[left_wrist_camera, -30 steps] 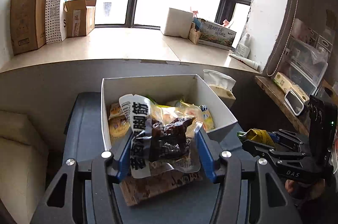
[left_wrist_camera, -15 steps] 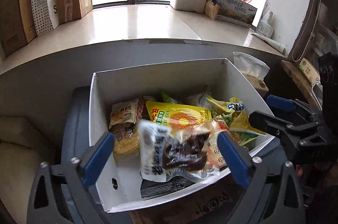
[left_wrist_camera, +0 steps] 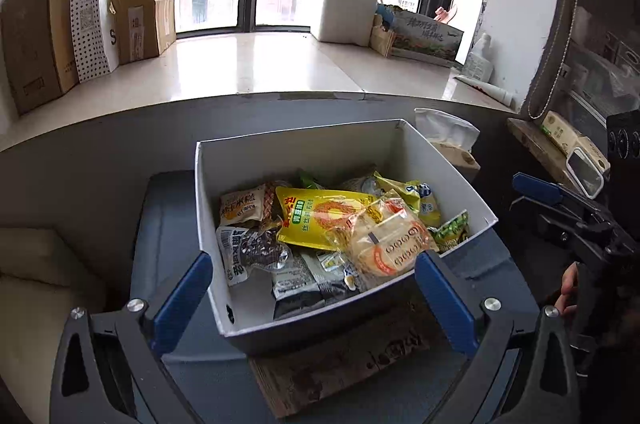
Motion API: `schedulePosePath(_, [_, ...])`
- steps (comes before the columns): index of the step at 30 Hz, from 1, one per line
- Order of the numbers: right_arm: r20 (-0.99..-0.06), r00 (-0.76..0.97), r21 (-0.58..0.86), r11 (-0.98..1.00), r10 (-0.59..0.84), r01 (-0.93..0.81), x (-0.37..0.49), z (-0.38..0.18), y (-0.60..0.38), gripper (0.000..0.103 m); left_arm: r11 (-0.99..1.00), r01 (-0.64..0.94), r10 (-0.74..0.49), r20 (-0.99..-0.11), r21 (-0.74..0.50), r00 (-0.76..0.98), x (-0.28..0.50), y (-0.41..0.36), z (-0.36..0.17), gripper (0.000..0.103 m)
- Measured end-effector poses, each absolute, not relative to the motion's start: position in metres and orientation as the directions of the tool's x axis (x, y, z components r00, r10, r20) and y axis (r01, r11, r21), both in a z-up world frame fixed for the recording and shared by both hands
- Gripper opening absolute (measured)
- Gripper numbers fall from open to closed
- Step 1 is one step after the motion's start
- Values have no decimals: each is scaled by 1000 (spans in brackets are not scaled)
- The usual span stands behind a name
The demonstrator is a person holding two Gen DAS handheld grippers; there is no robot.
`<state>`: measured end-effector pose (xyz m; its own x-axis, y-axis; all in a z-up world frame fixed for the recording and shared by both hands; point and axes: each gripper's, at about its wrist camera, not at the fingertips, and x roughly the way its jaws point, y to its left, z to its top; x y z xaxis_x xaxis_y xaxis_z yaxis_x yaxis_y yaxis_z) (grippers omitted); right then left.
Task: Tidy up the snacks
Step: 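Grasp the long illustrated wafer bag beside the box with the right tool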
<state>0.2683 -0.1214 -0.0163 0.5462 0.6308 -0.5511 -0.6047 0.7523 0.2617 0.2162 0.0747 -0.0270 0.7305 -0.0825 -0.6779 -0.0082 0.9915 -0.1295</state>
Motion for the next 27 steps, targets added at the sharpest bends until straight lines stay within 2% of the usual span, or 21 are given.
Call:
schedulePosePath(3, [-503,583,178,737,638,-652,222,-24,-126,103,992,-3,-81,-644,-129,761,172,71,-24,103])
schedulePosePath(8, [-556,531,139,701,640,-700,161,-65,-130,103,986,-1,-104,-616,-167,781,95,65,-42,103])
schedulePosePath(11, [-607,482,138,681,632,-719,134,-93,-127,103,983,0,-121,-651,-183,749,65,57,-64,103])
schedulePosePath(15, [-627,477,112,677,616,-728,109,-114,-125,103,993,-14,-70,-698,-114,712,42,44,-89,103])
schedulePosePath(22, [-666,394,124,614,634,-779,130,-120,-107,103,984,-1,-123,-688,-177,716,39,47,-90,103])
schedulePosePath(27, [-690,367,35,535,624,-844,167,-119,-69,103,984,-9,-118,-696,-176,708,41,49,-91,103])
